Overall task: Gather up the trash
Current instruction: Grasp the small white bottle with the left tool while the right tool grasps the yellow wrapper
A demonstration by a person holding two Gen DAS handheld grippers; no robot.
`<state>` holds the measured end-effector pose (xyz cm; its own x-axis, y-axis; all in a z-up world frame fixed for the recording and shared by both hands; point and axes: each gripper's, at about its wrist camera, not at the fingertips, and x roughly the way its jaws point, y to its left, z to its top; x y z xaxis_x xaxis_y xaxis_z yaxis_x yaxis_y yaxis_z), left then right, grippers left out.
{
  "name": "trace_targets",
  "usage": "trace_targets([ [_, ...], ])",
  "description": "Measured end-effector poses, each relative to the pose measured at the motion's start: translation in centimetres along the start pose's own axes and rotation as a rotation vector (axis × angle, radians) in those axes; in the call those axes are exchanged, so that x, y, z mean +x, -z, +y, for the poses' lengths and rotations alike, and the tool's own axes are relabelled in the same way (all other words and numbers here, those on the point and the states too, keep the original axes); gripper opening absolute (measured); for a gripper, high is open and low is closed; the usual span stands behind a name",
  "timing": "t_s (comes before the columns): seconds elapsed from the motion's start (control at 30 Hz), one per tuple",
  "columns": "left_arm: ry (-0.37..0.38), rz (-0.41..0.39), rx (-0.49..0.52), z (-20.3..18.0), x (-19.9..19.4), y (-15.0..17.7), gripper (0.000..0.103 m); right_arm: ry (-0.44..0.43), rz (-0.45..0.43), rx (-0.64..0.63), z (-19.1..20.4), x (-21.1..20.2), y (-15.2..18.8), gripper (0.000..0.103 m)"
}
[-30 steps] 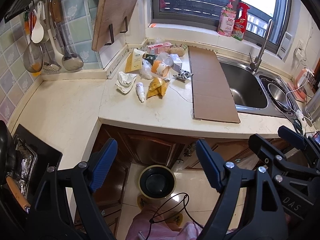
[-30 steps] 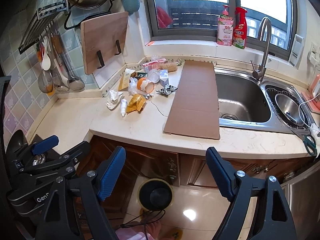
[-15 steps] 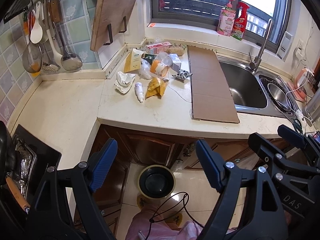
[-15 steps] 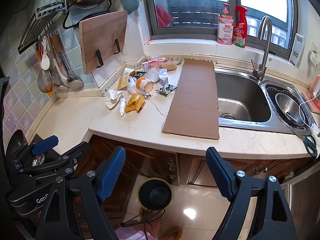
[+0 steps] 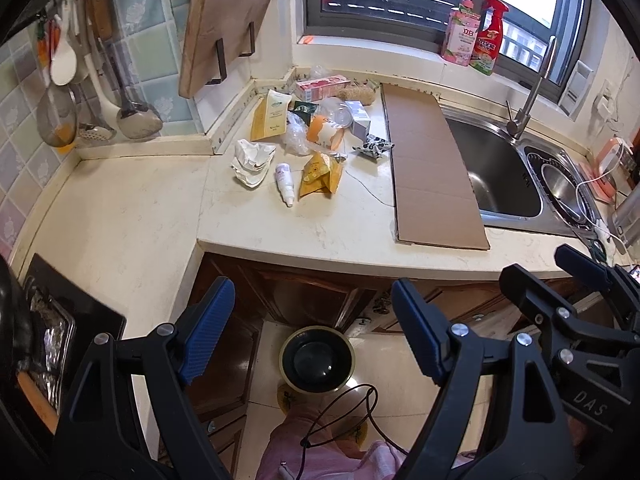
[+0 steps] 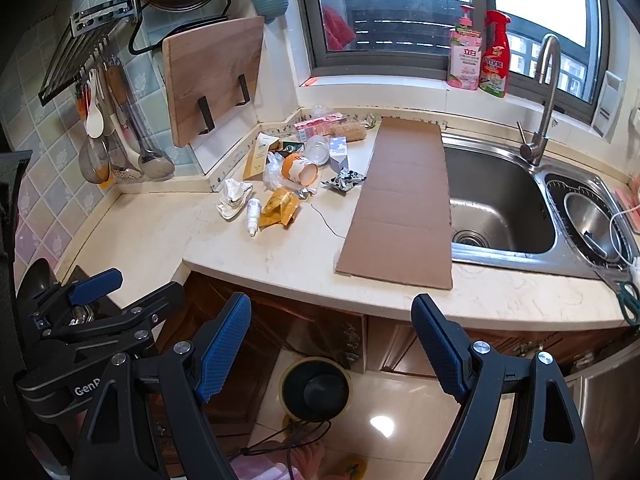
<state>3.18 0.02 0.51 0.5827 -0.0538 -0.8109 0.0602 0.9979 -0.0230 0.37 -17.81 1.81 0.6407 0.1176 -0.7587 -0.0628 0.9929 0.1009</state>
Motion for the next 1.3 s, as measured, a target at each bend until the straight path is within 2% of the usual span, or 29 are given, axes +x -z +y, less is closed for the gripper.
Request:
trace_targets([
  [0.3, 0.072, 0.118, -0.099, 5.8, 4.2, -5.1, 0.079, -0.059, 0.035, -0.023, 1.3, 5.4, -5.7, 0.084],
  [0.47, 0.063, 0.117, -0.100, 7.9, 8.2, -8.3, 0.079, -0.090, 0.062, -0.037, 2.1, 10.7, -10.1, 0.084],
  [0.57, 0.059, 0.129, -0.082, 8.6, 12.0, -10.0, 0.079, -0.111, 0.093, -0.033, 3.0, 14.7, -12.5, 0.084],
  [0.63, 0.061, 0.134, -0.075, 8.8, 14.2, -10.7, 0.073, -0.124, 0.118, -0.028, 3.4, 17.6, -13.5, 0.084],
  [0.7, 0.069, 0.157, -0.071, 9.1, 17.1, -11.5, 0.063, -0.135, 0.146, -0.016, 3.7, 20.5, -14.5, 0.084],
  [0.73, 0.075, 0.167, -0.073, 9.3, 18.2, -11.9, 0.061, -0.141, 0.161, -0.004, 3.9, 22.3, -14.9, 0.084],
  [0.8, 0.083, 0.186, -0.085, 9.7, 20.2, -12.1, 0.058, -0.160, 0.195, 0.024, 3.9, 25.3, -15.4, 0.084],
  [0.97, 0.118, 0.210, -0.131, 10.9, 24.4, -12.6, 0.058, -0.204, 0.278, 0.105, 4.3, 32.2, -16.7, 0.084],
  [1.23, 0.141, 0.241, -0.153, 11.4, 27.0, -12.6, 0.057, -0.222, 0.377, 0.153, 5.3, 38.9, -16.2, 0.084],
  [1.3, 0.147, 0.247, -0.154, 11.4, 27.3, -12.6, 0.056, -0.223, 0.400, 0.156, 5.5, 40.0, -16.1, 0.075],
])
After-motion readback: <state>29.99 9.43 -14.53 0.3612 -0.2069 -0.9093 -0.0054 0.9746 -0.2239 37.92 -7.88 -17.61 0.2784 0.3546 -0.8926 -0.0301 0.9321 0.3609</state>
